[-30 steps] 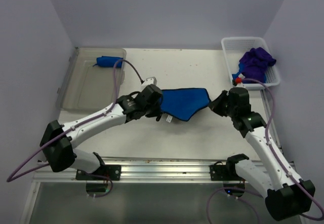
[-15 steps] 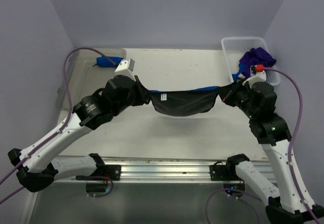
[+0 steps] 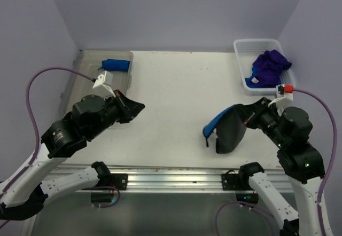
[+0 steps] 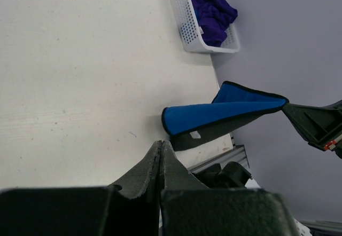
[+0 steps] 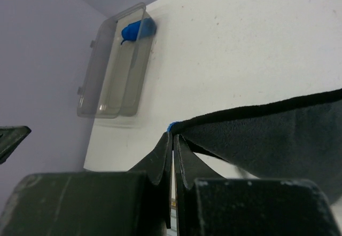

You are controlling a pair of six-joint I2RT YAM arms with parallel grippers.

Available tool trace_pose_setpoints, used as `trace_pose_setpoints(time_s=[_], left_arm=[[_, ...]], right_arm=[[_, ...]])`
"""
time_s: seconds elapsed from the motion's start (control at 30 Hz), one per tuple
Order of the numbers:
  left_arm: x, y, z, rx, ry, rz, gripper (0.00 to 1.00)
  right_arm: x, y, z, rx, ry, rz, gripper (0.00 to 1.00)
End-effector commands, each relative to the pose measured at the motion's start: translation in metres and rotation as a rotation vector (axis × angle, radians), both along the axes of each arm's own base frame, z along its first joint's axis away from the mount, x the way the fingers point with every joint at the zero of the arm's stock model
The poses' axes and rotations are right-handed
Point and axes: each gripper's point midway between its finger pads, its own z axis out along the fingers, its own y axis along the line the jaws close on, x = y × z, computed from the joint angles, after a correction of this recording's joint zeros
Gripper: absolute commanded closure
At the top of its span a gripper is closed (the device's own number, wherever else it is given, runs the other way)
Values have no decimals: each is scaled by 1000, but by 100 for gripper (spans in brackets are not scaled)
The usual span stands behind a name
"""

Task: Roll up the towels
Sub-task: Flatten the towel

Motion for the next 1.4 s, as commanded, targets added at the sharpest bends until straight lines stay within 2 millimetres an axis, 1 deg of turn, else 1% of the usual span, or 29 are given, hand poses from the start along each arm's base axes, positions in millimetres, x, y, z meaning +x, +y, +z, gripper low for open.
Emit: trace_pose_setpoints(time_s=[0.0,0.03,0.1,0.13,0.23,0.27,0.33,0.4,0.43,0.47,0.5,0.53,0.57,0.6,0.67,0.7,0.73,0.77,0.83,0.87,0.97,1.0,1.07,1.1,1.17,1.2,1.27,1.3,1.37], left_arm=[[2,-12,-18,-7,54,-12,100],[9,-20,-35,27,77,-13,100],[15,-34,-53,56,105,-37,100],[20,-45,-79,106,156,-55,100],[25,-62,-107,158,215,-93,100],[28,-63,-110,170,217,-87,100],[35,-59,-111,189,202,-52,100],[40,-53,-111,194,204,-43,100],[43,-49,-112,197,212,-37,100],[53,-38,-113,191,221,-2,100],[57,-33,-113,192,220,-5,100],[62,-27,-110,193,213,14,100],[71,-16,-107,199,206,55,100],[75,-9,-99,221,198,71,100],[85,6,-87,240,182,124,100],[88,13,-73,253,158,148,100],[91,17,-65,254,143,164,100],[94,24,-60,258,132,188,100],[97,32,-48,266,109,216,100],[99,37,-46,269,107,229,100],[103,37,-60,284,132,230,100],[104,31,-74,288,158,209,100],[103,26,-92,287,193,191,98],[103,23,-110,279,223,185,93],[99,16,-129,264,253,155,87],[96,15,-148,266,287,152,83],[90,13,-167,265,322,137,76],[85,14,-189,274,362,138,70],[78,15,-210,299,390,147,61]], right_arm=[[0,7,-37,27,127,13,100],[3,6,-45,15,146,5,100],[12,7,-63,-6,179,1,100],[15,8,-67,-11,187,5,100],[28,20,-77,-4,208,53,100],[31,23,-79,-1,210,66,100],[45,33,-83,27,205,85,100],[61,47,-71,61,145,104,100],[68,63,-74,65,167,133,100],[76,70,-69,66,156,136,100],[80,88,-44,77,81,181,100],[94,100,-49,55,100,186,100],[101,109,-37,54,70,199,100],[106,121,-8,68,18,231,100],[116,133,15,87,-29,258,100],[115,134,37,98,-81,261,100],[115,132,44,97,-99,251,100],[113,126,49,90,-112,237,100],[109,115,45,54,-116,202,100],[107,112,36,40,-100,194,100],[96,101,-26,-25,25,174,100],[91,98,-67,-55,108,170,100],[87,96,-105,-79,177,167,100],[80,92,-146,-115,248,164,100],[79,86,-183,-152,309,139,100],[74,77,-211,-204,355,121,100],[73,68,-240,-259,411,87,100],[69,63,-255,-289,441,84,100],[67,58,-270,-319,479,72,100]])
